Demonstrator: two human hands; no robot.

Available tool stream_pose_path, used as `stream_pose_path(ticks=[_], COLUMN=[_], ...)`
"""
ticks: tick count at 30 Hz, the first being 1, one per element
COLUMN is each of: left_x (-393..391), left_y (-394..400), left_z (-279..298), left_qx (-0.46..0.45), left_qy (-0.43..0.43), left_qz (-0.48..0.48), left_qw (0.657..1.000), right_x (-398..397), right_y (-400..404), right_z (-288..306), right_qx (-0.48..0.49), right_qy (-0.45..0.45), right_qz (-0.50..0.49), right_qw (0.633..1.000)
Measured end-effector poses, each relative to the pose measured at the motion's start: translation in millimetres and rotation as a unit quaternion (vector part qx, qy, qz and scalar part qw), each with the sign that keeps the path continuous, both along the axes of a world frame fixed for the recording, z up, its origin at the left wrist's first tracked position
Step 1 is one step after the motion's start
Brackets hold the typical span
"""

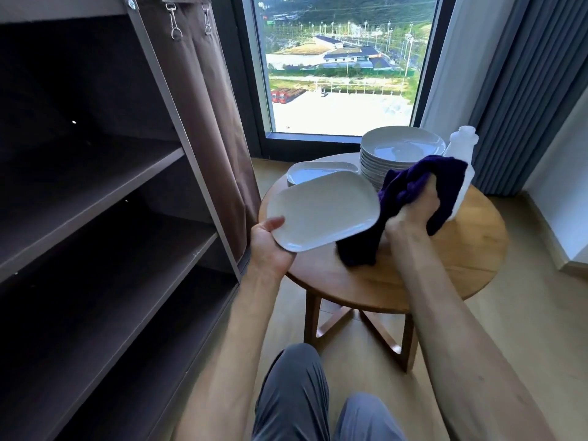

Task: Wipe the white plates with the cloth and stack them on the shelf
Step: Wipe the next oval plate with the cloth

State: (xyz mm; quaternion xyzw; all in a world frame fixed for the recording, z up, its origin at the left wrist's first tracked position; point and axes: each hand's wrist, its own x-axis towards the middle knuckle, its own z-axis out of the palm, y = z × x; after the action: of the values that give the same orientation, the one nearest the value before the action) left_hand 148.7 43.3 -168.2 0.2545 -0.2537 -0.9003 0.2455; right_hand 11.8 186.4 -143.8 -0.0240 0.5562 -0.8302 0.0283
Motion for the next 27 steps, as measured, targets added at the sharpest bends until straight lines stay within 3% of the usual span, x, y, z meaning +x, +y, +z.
stream_pose_path(ticks=[2,5,7,9,11,15,23,25,27], left_x=[0,-13,-23,-29,-30,-26,-32,-33,-36], left_y=[-9,2,17,29,37,38,46,46,51], left_z=[-7,-11,-9,-4,0,-1,1,0,4], left_qx=[-0.025,-0.094,-0.137,-0.167,-0.198,-0.219,-0.241,-0.265,-0.257], left_qy=[-0.017,-0.045,-0.05,-0.033,-0.021,-0.014,0.001,-0.01,-0.021], left_qz=[0.007,0.003,0.006,0.009,0.022,0.054,0.185,0.189,0.181], left_qw=[1.0,0.995,0.989,0.985,0.98,0.974,0.953,0.946,0.949], right_x=[-14,-5,19,40,51,54,31,22,16], right_y=[-1,-11,-24,-36,-47,-54,-60,-58,-58], right_z=[4,-2,-2,-2,-7,0,19,22,24], right_qx=[0.025,0.132,0.246,0.343,0.37,0.411,0.422,0.486,0.586], right_qy=[-0.024,0.046,0.117,0.223,0.268,0.28,0.236,0.214,0.194], right_qz=[-0.03,-0.004,0.082,0.134,0.137,0.09,0.043,0.04,0.056], right_qw=[0.999,0.99,0.959,0.903,0.879,0.863,0.874,0.846,0.785])
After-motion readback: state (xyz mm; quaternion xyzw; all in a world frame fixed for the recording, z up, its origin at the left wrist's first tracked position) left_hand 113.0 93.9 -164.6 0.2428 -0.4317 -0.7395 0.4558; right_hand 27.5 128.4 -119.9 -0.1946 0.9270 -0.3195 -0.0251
